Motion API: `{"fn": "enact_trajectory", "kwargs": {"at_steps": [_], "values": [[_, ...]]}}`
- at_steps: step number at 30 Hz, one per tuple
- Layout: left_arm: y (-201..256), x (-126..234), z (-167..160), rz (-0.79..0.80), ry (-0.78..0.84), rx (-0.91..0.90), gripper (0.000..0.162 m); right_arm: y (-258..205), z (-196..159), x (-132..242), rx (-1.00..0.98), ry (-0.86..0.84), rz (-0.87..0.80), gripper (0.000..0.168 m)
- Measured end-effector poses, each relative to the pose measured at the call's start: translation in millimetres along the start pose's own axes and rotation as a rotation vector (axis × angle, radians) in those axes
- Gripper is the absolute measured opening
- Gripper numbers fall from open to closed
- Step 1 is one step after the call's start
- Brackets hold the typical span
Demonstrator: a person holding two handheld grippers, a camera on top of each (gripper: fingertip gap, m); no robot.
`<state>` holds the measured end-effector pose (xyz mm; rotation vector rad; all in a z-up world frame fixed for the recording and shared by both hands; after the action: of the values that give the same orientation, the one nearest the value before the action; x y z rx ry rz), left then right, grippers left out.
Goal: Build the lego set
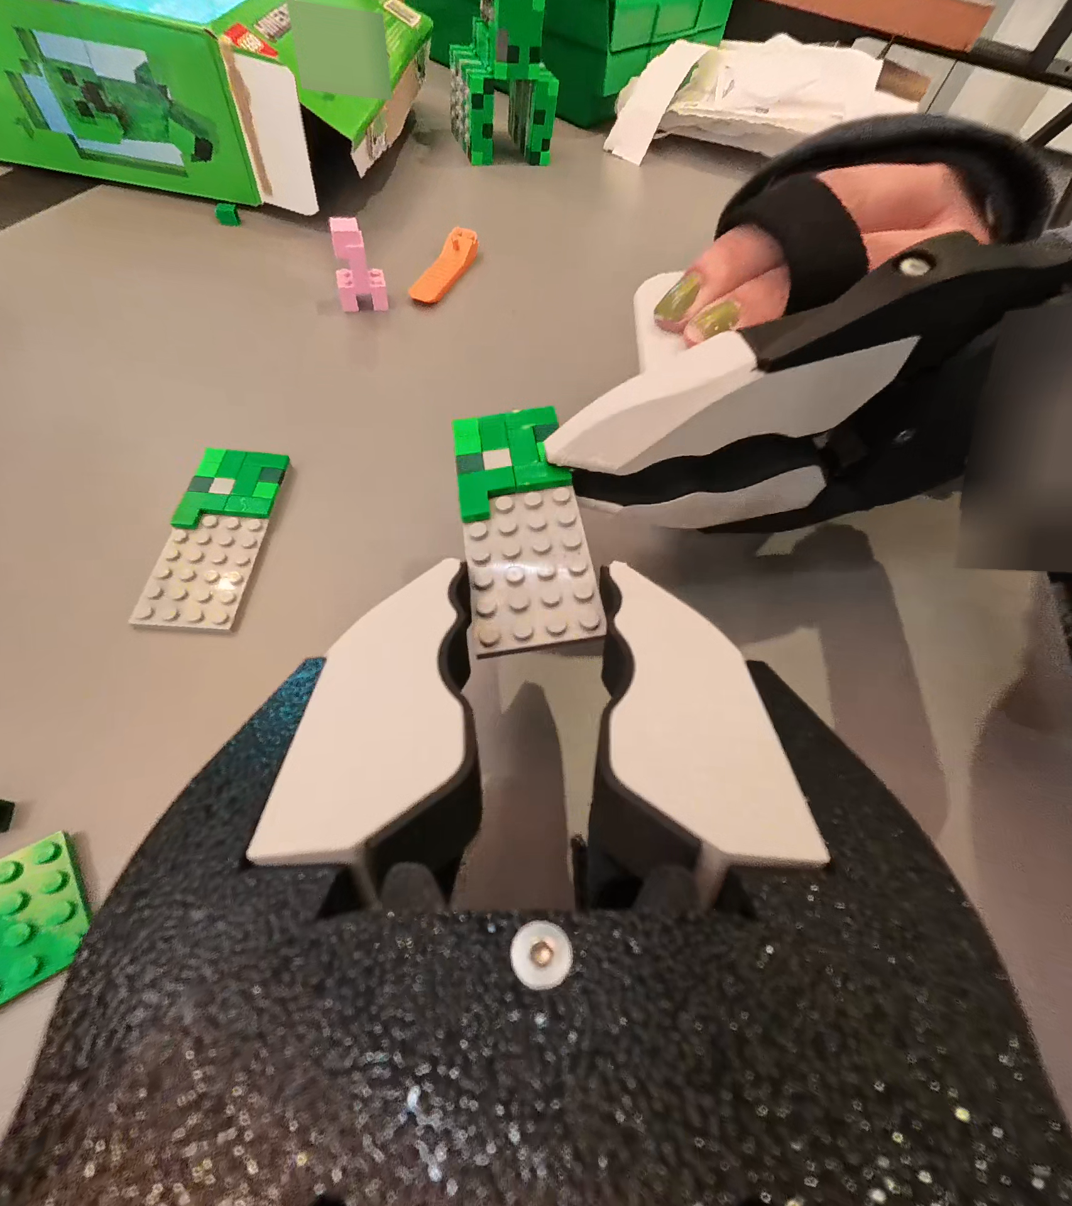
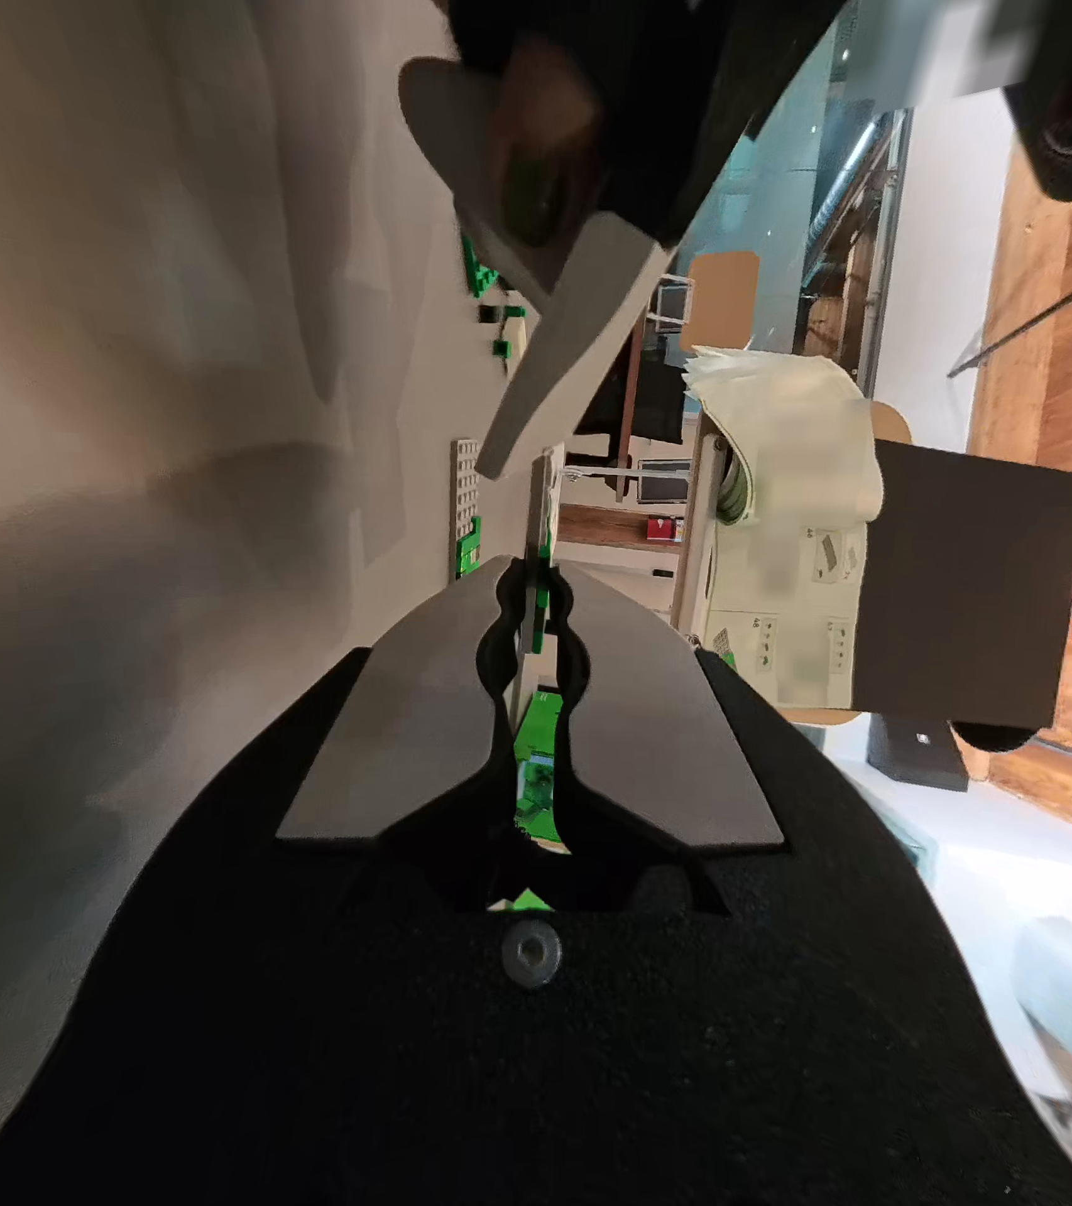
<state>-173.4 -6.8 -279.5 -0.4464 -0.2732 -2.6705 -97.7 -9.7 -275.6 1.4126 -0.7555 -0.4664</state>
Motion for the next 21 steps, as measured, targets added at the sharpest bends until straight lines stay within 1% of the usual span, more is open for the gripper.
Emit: {"fn": "enact_trajectory", "kwargs": {"at_steps": [3, 5, 6, 7, 8, 12, 14, 15, 17, 18, 19, 21], "values": [[-2, 0, -2, 0.009, -0.013, 0.001, 0.037, 0, 3, 1, 0.007, 0.011, -0.011, 0.012], [-2, 0, -3, 0.004, -0.014, 0.011, 0.037, -1, 4, 0, 0.016, 0.009, -0.011, 0.012], [-2, 0, -3, -0.001, -0.014, 0.010, 0.037, -2, 4, 0, 0.029, 0.008, -0.011, 0.011], [-2, 0, -2, 0.000, -0.010, 0.010, 0.037, -3, 4, 0, 0.050, 0.008, -0.006, 0.006], [-2, 1, -3, -0.003, -0.017, 0.005, 0.037, -4, 4, 0, 0.057, 0.012, 0.002, 0.006], [-1, -1, -7, -0.026, -0.042, -0.006, 0.037, -8, 4, 1, -0.051, 0.051, 0.079, 0.006], [1, -4, -11, -0.066, -0.058, -0.026, 0.037, -10, 3, 5, -0.187, 0.105, 0.132, 0.006], [1, -4, -12, -0.079, -0.062, -0.069, 0.037, -10, 3, 8, -0.270, 0.142, 0.162, 0.008], [-3, -2, -14, -0.068, -0.074, -0.165, 0.037, -10, 3, 15, -0.432, 0.205, 0.231, 0.031], [-4, -1, -12, -0.072, -0.060, -0.161, 0.037, -9, 2, 17, -0.497, 0.219, 0.260, 0.042], [-4, 1, -10, -0.101, -0.047, -0.120, 0.037, -7, -1, 18, -0.516, 0.212, 0.249, 0.047], [-1, 2, -7, -0.165, -0.024, -0.011, 0.037, -4, -2, 17, -0.430, 0.182, 0.208, 0.048]]}}
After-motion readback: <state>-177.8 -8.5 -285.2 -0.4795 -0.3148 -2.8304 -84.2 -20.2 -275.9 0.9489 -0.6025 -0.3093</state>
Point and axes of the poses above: each gripper's, where its closed fingertips meet, x back along the fingers, z out of its top, y = z × x across the jaws, the point moved 4 cm from there along x, back along the fingers, and after that the axes turned 5 degrees about y, right-handed, at the moved point
